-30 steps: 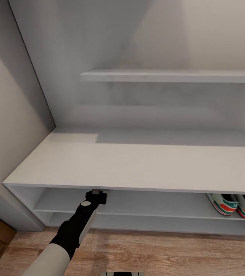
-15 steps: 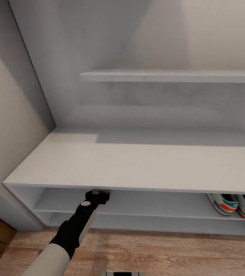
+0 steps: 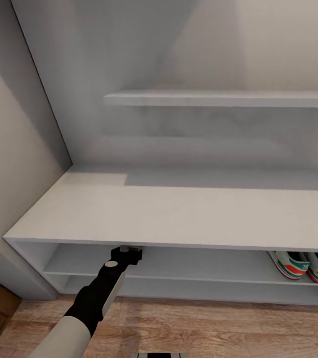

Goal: Pick up the two gym shoes and the two sandals from the corridor floor and place them onto the hallstand (shoe rack) in the corridor, making sure they are on the rack and not on the floor. Arrange them so the two gym shoes are next to each other and the two sandals are next to each other.

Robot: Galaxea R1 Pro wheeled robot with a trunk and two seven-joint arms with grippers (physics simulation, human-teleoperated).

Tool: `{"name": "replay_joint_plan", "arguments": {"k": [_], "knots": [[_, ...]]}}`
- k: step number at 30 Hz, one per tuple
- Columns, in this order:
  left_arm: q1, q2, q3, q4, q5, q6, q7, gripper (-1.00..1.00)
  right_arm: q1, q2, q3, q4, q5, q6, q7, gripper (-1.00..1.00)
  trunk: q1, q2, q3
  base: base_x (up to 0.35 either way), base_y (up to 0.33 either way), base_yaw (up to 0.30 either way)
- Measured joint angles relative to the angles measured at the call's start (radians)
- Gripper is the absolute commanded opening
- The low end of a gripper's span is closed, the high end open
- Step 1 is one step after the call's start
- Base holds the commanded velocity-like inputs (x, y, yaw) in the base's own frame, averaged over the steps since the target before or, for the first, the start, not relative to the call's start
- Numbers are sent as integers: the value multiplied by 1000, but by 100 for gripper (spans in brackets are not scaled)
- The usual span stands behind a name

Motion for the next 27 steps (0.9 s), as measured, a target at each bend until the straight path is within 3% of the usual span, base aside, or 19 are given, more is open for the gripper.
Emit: {"name": "replay_joint_plan", "arguments": {"k": [27], "knots": [[0, 0, 0, -1, 0, -1, 0, 100, 0, 0, 0, -2, 5, 0, 0, -100, 0, 0, 0, 0, 0, 0]]}}
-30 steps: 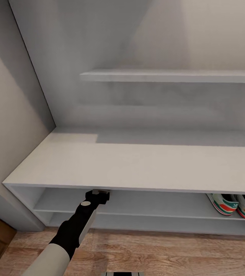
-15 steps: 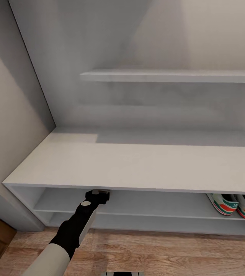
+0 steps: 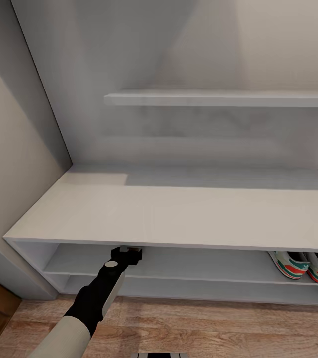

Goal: Pick up the two gym shoes and the two sandals from the corridor floor and place them onto the hallstand (shoe rack) in the corridor, making sure they are on the rack and not on the floor. Arrange them so the two gym shoes are next to each other and the two sandals are next to each other.

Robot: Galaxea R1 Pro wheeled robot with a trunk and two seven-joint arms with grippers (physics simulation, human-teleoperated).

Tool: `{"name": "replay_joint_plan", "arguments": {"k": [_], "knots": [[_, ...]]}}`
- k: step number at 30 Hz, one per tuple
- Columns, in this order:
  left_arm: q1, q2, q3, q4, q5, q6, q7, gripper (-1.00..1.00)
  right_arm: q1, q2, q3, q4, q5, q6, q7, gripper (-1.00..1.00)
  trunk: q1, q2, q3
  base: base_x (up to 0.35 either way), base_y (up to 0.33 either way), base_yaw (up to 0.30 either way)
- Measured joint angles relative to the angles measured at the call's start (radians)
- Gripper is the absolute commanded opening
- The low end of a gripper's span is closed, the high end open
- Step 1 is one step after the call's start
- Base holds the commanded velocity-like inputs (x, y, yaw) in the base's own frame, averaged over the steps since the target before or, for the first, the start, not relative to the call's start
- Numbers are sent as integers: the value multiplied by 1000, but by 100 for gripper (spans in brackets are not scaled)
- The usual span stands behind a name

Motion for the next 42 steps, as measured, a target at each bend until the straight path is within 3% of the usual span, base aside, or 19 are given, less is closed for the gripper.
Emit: {"name": "replay_joint_plan", "arguments": {"k": [42], "knots": [[0, 0, 0, 0, 0, 0, 0, 100, 0, 0, 0, 1, 0, -1, 0, -100, 0, 0, 0, -11, 0, 0]]}}
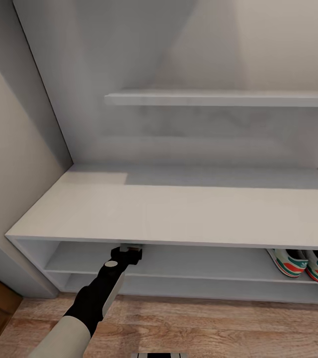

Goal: Pick up the two gym shoes and the two sandals from the corridor floor and place them onto the hallstand (shoe rack) in the corridor, making sure they are on the rack and not on the floor. Arrange them so the two gym shoes are next to each other and the two sandals are next to each other.

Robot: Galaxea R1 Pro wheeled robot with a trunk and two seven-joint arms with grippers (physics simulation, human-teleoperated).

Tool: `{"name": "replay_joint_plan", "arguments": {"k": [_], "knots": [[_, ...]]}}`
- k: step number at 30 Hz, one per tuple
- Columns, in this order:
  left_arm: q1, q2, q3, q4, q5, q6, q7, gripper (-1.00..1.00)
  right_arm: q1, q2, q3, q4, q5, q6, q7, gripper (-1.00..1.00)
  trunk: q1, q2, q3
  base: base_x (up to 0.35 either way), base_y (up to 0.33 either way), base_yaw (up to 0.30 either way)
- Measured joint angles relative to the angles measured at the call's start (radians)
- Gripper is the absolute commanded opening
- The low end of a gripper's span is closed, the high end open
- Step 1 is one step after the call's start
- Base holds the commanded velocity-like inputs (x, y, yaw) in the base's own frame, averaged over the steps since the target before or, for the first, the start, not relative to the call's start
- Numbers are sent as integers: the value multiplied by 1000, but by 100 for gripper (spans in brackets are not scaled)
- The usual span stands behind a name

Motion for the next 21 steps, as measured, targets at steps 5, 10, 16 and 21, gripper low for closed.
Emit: {"name": "replay_joint_plan", "arguments": {"k": [5, 10, 16, 21], "knots": [[0, 0, 0, 0, 0, 0, 0, 100, 0, 0, 0, 0, 0, 0, 0, -100, 0, 0, 0, 0, 0, 0], [0, 0, 0, 1, 0, 0, 0, 100, 0, 0, 0, 0, 0, 0, 0, -100, 0, 0, 0, -22, 0, 0], [0, 0, 1, 2, 0, 0, 0, 100, 0, 0, 0, 0, 0, 0, 0, -100, 1, 0, 0, -291, 0, 0], [0, 0, 1, 1, 0, 0, 0, 100, 0, 1, 0, 0, 0, 0, 0, -100, 1, 0, 0, -334, 0, 0]]}}
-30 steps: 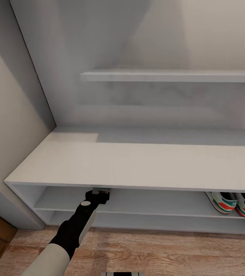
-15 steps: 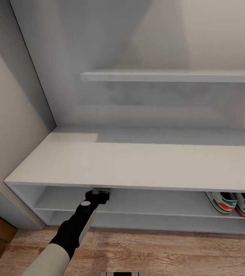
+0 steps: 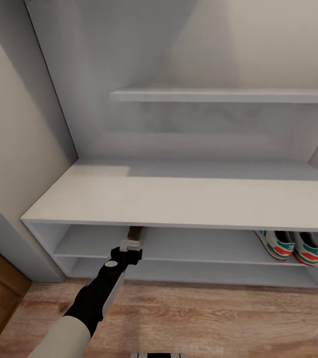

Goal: Pick up the two gym shoes and the two sandals from the corridor floor and place them onto the hallstand (shoe rack) in the corridor, making sure they are on the rack and not on the floor. Arrange them so the two gym shoes are next to each other and the two sandals are next to each other.

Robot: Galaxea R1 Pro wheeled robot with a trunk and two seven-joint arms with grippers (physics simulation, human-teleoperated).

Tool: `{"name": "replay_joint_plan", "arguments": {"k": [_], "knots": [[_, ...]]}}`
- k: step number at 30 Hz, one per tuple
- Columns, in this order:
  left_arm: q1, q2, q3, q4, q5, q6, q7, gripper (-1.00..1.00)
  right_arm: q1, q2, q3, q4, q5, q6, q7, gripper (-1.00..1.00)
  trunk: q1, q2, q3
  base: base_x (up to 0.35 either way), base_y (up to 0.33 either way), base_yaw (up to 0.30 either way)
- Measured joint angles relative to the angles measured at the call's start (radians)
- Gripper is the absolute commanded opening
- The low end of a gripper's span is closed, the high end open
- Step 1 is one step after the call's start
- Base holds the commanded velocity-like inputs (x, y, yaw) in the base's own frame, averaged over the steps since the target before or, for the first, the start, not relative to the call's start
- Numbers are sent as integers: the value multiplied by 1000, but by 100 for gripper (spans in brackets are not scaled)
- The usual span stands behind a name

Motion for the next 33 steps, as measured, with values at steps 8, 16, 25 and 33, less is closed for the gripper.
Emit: {"name": "replay_joint_plan", "arguments": {"k": [8, 16, 25, 33], "knots": [[0, 0, 0, 0, 0, 0, 0, 100, 0, 1, 0, 0, 0, 0, 0, -100, 0, 0, 0, -265, 0, 0], [0, 0, -1, 0, 0, -3, 0, 100, 0, 0, 0, 0, 0, 0, 0, -100, -1, 0, 0, -24, 0, 0], [0, 0, -1, 1, 1, -3, 0, 100, 0, 1, 0, 0, 0, 0, 0, -100, -1, 0, 0, 0, 0, 0], [1, 0, -1, 1, 2, -4, -1, 100, 0, 1, 0, 0, 0, 0, 0, -100, 0, 0, 0, -164, 0, 0]]}}
